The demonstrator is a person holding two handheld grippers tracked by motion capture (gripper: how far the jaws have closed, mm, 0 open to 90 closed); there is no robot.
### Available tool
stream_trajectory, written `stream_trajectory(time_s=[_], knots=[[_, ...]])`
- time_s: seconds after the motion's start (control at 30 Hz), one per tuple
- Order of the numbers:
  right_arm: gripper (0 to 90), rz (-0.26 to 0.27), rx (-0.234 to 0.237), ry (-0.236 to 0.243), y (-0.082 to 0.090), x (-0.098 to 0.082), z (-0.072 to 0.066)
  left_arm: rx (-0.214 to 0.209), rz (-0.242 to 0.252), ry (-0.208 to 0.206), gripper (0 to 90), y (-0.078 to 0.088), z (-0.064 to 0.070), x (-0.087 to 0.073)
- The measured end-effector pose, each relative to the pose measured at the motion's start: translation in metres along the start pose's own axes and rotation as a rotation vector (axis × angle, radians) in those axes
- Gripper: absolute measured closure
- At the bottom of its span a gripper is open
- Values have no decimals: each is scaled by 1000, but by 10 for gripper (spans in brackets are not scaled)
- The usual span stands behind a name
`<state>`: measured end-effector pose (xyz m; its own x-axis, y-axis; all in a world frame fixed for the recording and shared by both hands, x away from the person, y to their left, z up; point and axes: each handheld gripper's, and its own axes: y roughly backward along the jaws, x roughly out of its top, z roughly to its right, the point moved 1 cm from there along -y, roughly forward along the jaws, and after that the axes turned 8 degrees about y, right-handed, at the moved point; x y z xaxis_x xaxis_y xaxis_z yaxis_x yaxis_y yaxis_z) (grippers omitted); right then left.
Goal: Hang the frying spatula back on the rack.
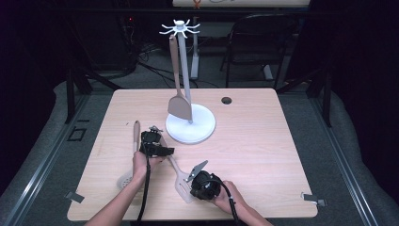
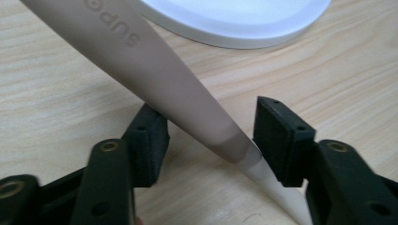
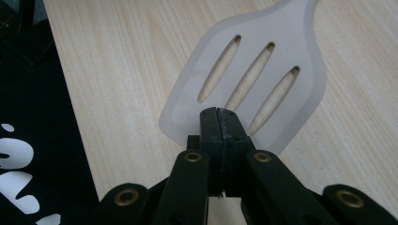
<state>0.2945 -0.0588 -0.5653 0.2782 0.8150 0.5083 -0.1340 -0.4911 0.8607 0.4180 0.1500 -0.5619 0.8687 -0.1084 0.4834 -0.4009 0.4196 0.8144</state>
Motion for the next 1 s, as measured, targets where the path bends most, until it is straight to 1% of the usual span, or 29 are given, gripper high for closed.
stream_trajectory(time_s=[0.03,0.1,0.13,0.17,0.2,0.27,0.33,0.4,0.43,0.5,0.53,0.57,0.63,0.7,0.73,0.8,0.83,0.9,1.0], knots=[[900,-3,0,3,0,0,0,-2,-10,3,480,0,0,1],[900,-2,0,2,0,0,0,6,-14,1,484,0,1,1],[900,-3,0,3,0,0,0,0,-10,5,487,0,0,1],[900,-17,-7,13,1,0,0,-11,-9,11,492,0,0,1],[900,-1,-2,3,0,0,0,-19,-9,15,498,1,-1,1],[900,-3,-4,6,0,1,-1,-50,3,21,515,4,-3,1],[900,-4,-1,7,0,1,0,-70,22,17,533,7,-2,1],[900,-7,1,7,0,0,0,-93,53,6,551,13,1,1],[900,-20,-3,17,1,1,1,-105,68,4,560,16,2,0],[900,-20,-4,17,1,1,1,-125,92,0,579,21,4,0],[900,-9,0,9,1,1,1,-135,94,-2,586,23,4,-1],[900,-3,2,4,0,0,0,-144,112,2,592,26,5,-2],[900,1,7,4,1,0,0,-169,131,2,607,30,5,-3],[900,4,10,0,1,0,1,-182,146,-1,620,35,7,-4],[900,5,10,0,1,0,1,-194,158,-8,624,37,7,-4],[899,-3,11,1,2,0,1,-188,169,-20,630,41,9,-6],[899,2,14,-4,1,0,1,-184,171,-27,630,42,10,-6],[895,-5,18,-1,2,1,1,-191,185,-29,632,45,12,-7],[864,-8,29,-8,2,1,1,-206,200,-32,641,48,12,-9]])
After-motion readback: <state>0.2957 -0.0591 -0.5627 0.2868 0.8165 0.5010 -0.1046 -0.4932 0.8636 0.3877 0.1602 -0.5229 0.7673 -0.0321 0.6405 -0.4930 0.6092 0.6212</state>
